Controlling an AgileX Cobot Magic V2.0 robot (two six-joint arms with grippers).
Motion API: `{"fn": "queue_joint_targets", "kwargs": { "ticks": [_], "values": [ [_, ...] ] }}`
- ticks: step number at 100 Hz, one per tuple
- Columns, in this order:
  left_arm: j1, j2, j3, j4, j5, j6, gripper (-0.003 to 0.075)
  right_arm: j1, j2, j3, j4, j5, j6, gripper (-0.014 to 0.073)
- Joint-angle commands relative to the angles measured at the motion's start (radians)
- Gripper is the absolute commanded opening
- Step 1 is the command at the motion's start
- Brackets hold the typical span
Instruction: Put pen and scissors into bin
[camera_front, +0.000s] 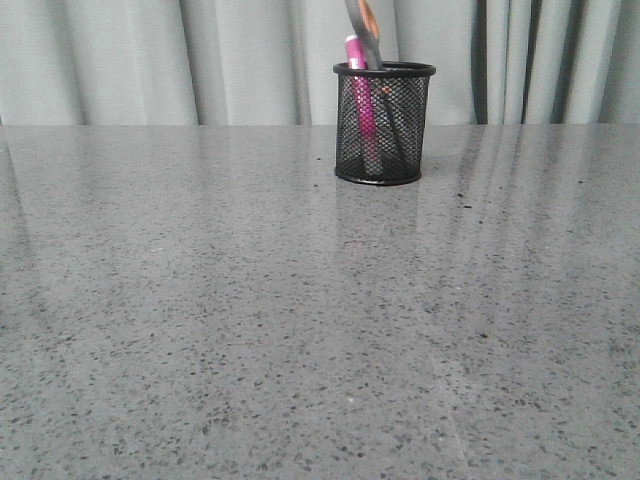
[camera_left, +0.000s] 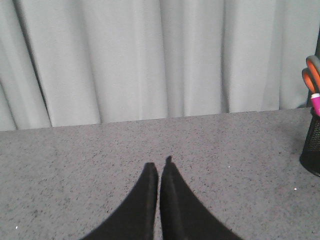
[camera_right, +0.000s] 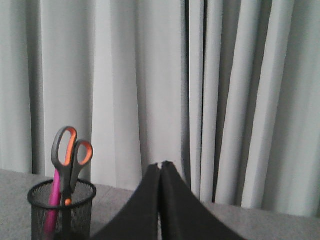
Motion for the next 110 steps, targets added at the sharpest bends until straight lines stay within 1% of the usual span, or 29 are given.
{"fn": "queue_joint_targets", "kwargs": {
  "ticks": [1,14,21,34,46,110],
  "values": [
    [0.004,-0.062,0.054,-0.022,-0.103,-0.002,-0.0019,-0.006,-0.088,0.064,0.023,-0.063,-0.011,-0.0075],
    [0.004,-0.170,0.168,-0.091,-0.153,-0.002,-0.0019,-0.006,-0.196,0.163,0.152,-0.063,-0.011,-0.0075],
    [0.004,-0.224,0.219,-0.115,-0.161,-0.002,-0.0019,-0.006,-0.245,0.198,0.186,-0.063,-0.011,-0.0075],
    [0.004,-0.309,0.282,-0.139,-0.161,-0.002,-0.0019,-0.006,-0.316,0.224,0.186,-0.022,-0.013,-0.0075],
    [0.004,-0.357,0.293,-0.139,-0.165,-0.002,-0.0019,-0.006,-0.337,0.226,0.186,-0.005,-0.013,-0.0075],
    [0.004,-0.363,0.293,-0.155,-0.164,-0.002,-0.0019,-0.006,-0.337,0.226,0.186,-0.008,-0.013,-0.0075]
  ]
}}
